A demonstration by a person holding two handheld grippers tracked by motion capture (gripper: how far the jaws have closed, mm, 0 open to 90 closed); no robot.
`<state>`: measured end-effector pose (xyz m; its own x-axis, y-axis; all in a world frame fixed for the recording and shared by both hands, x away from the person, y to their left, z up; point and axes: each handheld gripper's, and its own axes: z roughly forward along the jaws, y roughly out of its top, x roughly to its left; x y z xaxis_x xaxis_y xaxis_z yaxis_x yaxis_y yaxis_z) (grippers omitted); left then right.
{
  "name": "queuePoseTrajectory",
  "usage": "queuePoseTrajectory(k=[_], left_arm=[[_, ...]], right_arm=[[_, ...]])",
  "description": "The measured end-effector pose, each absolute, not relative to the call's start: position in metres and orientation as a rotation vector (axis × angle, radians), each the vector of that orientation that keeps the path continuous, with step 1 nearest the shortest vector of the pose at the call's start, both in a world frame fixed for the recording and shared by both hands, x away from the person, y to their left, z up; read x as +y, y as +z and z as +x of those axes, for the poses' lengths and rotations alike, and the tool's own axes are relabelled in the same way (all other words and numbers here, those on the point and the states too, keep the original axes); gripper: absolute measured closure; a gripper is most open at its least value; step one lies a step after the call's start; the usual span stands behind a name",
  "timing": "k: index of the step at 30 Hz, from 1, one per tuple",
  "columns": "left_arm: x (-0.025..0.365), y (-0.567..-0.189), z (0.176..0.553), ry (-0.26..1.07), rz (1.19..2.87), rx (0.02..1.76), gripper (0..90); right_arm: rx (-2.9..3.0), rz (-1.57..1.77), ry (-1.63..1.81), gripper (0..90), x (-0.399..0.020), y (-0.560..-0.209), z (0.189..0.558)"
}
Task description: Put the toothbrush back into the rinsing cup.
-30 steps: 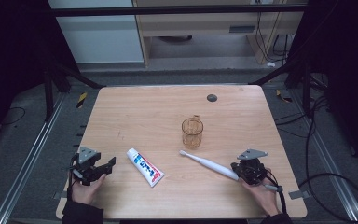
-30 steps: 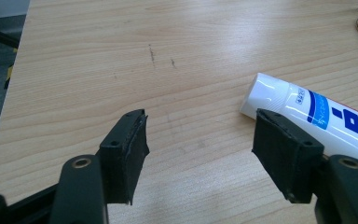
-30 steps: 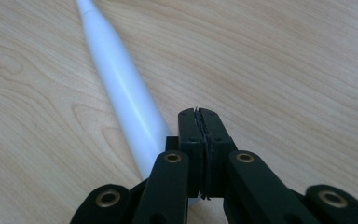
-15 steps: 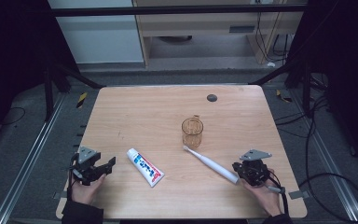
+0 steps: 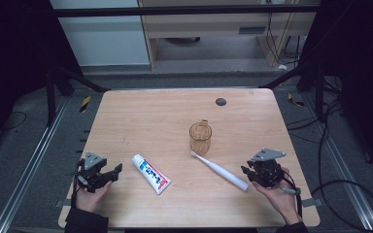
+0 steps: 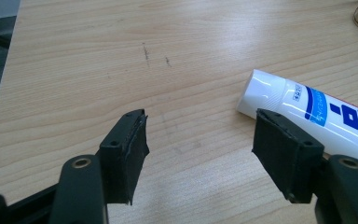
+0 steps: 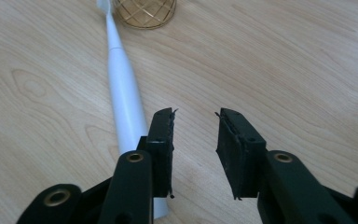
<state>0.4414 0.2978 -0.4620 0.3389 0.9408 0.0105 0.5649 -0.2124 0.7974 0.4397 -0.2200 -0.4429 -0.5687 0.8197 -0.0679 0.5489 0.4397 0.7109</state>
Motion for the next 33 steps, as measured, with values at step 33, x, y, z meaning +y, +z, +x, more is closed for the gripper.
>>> queuePoseTrajectory(k=[33], left_arm=[[0.296, -0.466, 0.444, 0.646, 1.917, 1.318, 34.2]], right_arm=[[2.484, 1.042, 0.853, 60.2, -0.15, -0.396, 0.495]])
